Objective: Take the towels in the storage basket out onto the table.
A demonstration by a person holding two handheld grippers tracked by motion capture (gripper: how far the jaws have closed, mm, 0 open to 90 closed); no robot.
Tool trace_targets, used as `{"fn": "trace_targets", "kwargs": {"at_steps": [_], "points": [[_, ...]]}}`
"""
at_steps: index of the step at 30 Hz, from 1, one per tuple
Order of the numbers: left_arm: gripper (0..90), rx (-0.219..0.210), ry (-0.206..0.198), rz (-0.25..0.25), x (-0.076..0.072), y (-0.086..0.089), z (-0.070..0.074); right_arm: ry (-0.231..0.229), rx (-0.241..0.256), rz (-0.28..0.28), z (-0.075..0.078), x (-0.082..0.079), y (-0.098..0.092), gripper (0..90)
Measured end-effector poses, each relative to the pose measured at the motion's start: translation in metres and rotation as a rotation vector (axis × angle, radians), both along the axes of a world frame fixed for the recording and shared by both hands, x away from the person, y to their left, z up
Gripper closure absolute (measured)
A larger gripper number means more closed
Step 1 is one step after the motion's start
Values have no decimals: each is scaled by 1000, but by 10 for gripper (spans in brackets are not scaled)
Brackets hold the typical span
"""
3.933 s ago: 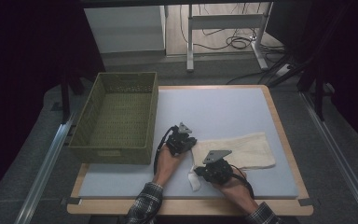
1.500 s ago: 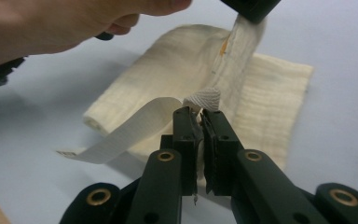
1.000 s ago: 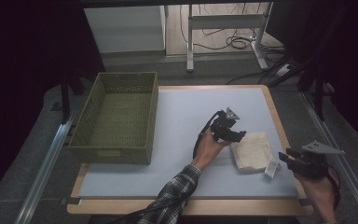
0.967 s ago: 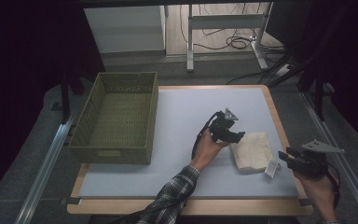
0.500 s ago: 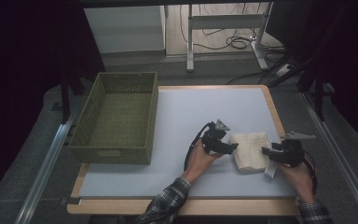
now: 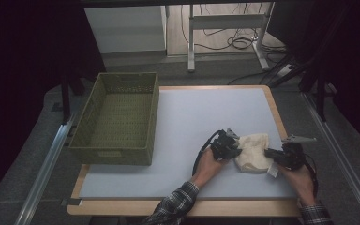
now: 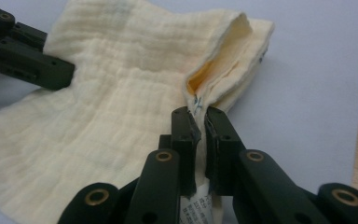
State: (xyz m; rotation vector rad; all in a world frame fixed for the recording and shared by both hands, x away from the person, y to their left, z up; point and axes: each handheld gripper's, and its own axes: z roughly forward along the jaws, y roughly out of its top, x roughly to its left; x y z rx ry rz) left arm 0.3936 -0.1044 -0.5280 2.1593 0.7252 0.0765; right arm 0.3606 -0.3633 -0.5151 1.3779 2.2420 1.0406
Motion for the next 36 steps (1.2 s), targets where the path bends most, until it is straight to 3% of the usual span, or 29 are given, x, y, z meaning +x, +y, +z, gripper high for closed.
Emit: {"fn": "trace_targets", "kwargs": {"at_steps": [5,8,12,14,17,20,23,26,29,32,36], "points": [[828,-1,-15,17,-1,17,12,-1,45,32,6,-3,10,835],[825,13,-22,44,-3,42,24,-2,66,73,10,-4,23,834],[818,41,-21,87,-9,75,36,-16,79,148,18,-4,57,834],[807,76,-17,122,-14,95,38,-24,72,187,21,-3,76,833],[702,107,-8,160,-15,109,31,-30,34,225,16,0,103,814],[548,120,2,194,-11,119,22,-20,-10,219,6,5,113,689],[413,76,-28,212,-7,125,30,-43,-15,187,11,5,103,583],[397,70,-58,218,0,119,37,-69,-18,170,23,-1,93,549],[415,105,-80,228,9,110,37,-73,-2,180,29,-11,89,537],[428,131,-81,244,18,106,30,-58,-5,201,21,-21,90,529],[428,165,-100,258,28,105,18,-49,-96,188,10,-22,90,536]]}}
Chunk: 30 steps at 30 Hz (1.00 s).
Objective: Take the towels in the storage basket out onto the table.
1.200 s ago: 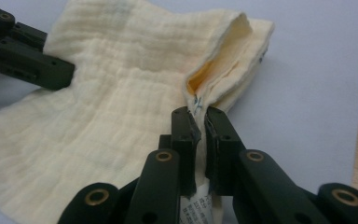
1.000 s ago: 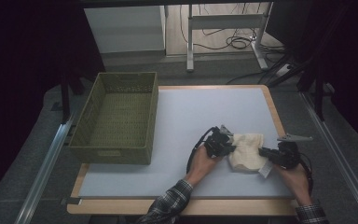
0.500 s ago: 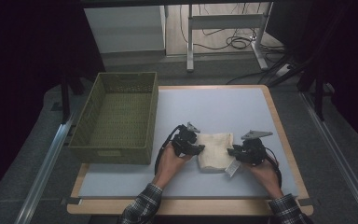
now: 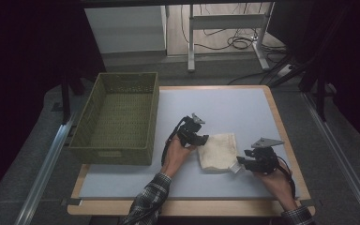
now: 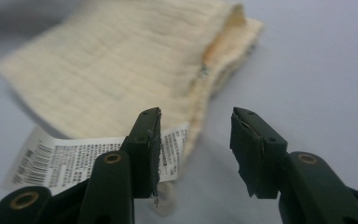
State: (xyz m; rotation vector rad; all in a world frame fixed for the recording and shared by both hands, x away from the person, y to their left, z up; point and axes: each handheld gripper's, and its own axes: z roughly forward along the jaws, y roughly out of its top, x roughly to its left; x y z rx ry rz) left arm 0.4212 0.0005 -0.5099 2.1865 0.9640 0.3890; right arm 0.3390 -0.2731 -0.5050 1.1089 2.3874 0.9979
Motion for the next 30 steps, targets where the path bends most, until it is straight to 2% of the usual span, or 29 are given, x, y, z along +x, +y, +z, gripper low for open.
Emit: {"fn": "trace_targets", "kwargs": {"at_steps": [3,6,9,10,13,14,16,19,22,24,26,28,29,30], "points": [[412,-21,-27,-10,0,2,2,-25,55,-19,11,10,-1,539],[399,-53,-29,-13,-3,4,8,-53,70,-14,19,26,9,539],[408,-23,-47,-17,-4,3,9,-47,67,-18,17,53,26,566],[410,-27,-44,-18,-4,4,9,-36,56,-28,14,61,31,596],[412,-32,-48,-19,-4,4,7,-5,39,-30,3,76,36,832],[412,-36,-50,-18,-4,4,7,6,38,-25,0,79,37,881],[408,-44,-56,-17,-4,5,8,-1,41,-30,-1,80,35,890],[398,-55,-64,-11,-3,3,8,-38,65,-55,7,80,25,891],[398,23,-64,12,1,-2,1,-36,42,-78,5,85,19,888],[400,77,-65,37,3,-5,-6,-16,37,-79,-2,89,19,885],[410,117,-50,40,5,-6,-12,-1,32,-82,-11,91,19,880],[411,98,-32,43,7,-4,-11,1,52,-90,-13,91,17,846],[410,98,-34,43,6,-3,-9,-3,48,-91,-12,91,17,816],[408,88,-55,43,4,-2,-4,-10,38,-91,-10,90,17,780]]}}
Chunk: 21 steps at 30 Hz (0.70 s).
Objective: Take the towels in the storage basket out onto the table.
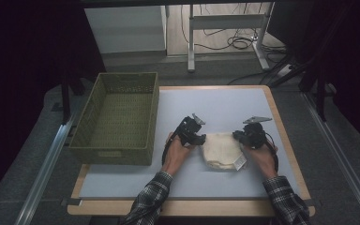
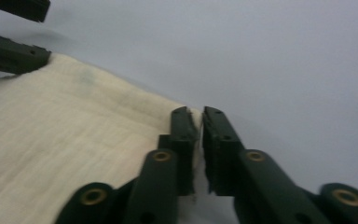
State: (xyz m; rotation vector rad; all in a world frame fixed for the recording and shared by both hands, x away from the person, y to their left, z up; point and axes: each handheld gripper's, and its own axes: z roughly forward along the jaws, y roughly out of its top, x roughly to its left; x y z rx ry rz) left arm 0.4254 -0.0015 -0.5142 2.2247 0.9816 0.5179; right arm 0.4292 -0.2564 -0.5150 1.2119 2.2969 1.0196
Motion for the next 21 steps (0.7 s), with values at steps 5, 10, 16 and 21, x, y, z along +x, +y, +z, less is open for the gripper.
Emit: {"fn": "trace_targets", "kwargs": {"at_steps": [5,10,16,21], "points": [[340,-98,-4,-41,-6,-3,12,-30,3,19,20,-15,0,661],[335,-92,18,-30,0,2,1,-13,-19,61,21,-51,-6,554],[335,-136,74,-31,3,11,-10,24,-7,72,11,-83,-16,458],[333,-128,70,-35,0,15,-11,58,-21,65,-3,-88,-8,443]]}}
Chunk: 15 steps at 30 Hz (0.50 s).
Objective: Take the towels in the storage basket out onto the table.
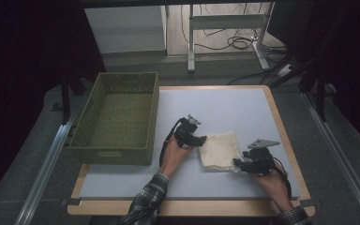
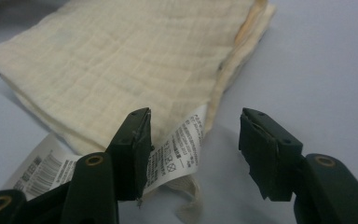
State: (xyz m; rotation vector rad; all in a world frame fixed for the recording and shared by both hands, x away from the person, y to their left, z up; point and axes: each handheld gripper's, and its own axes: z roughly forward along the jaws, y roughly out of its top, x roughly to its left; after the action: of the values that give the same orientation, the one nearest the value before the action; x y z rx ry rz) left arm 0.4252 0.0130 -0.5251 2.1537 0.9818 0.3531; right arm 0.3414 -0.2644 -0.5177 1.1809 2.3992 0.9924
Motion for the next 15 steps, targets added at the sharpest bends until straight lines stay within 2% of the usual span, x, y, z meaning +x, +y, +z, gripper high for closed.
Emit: {"fn": "trace_targets", "kwargs": {"at_steps": [2,4,7,11,13,15], "points": [[328,4,18,-13,1,1,-2,0,2,-5,-3,-1,3,447],[327,-21,56,-26,4,0,-7,-2,-5,-20,-3,-4,5,469],[329,-20,40,-25,2,-2,-9,-2,10,-36,-4,-8,6,553],[459,-43,43,-24,-2,-2,-9,38,42,-19,-3,-7,6,764],[573,-68,61,-33,-2,-3,-9,77,89,-10,-4,-5,5,812],[682,-96,81,-51,-2,-2,-9,93,105,-8,-4,-4,3,827]]}}
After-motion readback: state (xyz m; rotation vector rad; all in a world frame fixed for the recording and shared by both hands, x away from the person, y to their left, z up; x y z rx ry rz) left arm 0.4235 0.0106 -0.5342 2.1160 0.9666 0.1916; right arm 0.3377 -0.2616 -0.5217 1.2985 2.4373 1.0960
